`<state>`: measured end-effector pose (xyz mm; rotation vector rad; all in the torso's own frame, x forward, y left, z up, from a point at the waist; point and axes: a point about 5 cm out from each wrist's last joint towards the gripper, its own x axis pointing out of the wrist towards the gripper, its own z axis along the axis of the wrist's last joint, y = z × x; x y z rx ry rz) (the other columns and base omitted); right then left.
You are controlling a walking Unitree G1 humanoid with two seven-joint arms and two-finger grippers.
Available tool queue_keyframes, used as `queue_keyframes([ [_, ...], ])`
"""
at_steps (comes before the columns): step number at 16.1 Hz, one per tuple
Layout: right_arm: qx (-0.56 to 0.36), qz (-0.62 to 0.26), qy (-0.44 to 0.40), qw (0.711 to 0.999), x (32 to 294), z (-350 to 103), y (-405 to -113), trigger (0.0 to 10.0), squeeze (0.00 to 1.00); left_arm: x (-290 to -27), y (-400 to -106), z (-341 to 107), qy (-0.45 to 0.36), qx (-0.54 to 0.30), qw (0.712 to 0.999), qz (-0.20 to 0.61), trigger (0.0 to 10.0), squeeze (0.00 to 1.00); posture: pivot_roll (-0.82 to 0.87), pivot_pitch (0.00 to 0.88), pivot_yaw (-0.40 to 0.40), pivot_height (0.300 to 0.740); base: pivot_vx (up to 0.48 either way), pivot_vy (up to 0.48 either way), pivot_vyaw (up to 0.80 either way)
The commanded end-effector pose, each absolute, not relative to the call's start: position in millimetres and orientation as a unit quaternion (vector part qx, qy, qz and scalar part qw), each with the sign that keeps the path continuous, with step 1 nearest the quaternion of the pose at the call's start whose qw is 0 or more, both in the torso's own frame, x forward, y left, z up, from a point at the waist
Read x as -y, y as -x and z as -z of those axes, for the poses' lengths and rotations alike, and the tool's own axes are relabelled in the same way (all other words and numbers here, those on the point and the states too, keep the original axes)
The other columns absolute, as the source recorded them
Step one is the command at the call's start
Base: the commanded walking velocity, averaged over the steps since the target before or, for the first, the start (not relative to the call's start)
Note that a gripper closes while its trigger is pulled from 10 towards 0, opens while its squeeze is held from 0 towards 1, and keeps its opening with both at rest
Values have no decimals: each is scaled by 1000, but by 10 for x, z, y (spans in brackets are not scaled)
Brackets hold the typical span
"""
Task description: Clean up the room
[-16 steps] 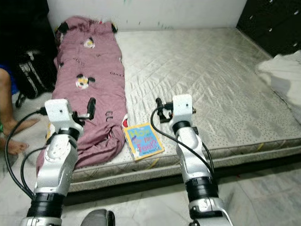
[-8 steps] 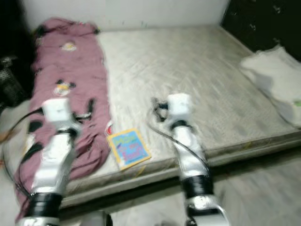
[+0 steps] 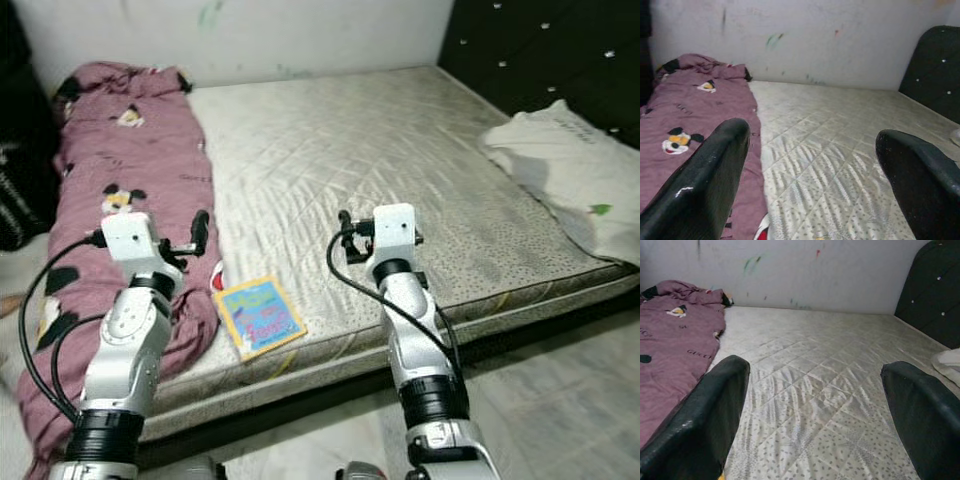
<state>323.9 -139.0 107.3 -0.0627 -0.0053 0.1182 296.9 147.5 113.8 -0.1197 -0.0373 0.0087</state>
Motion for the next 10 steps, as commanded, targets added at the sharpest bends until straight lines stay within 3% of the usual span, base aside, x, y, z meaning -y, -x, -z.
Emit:
queue_keyframes([
  [1,5,-55,33,998,1399,-1094,-3267,10000,0,-1465,-2982,-1150,59,17,998,0,10000,0,28,0,-17,740,0,0,0],
  [10,-1,-75,-2,997,1327,-1070,-3103,10000,0,-1470,-2848,-1151,61,10,998,-6,10000,0,33,33,-17,740,0,0,0],
])
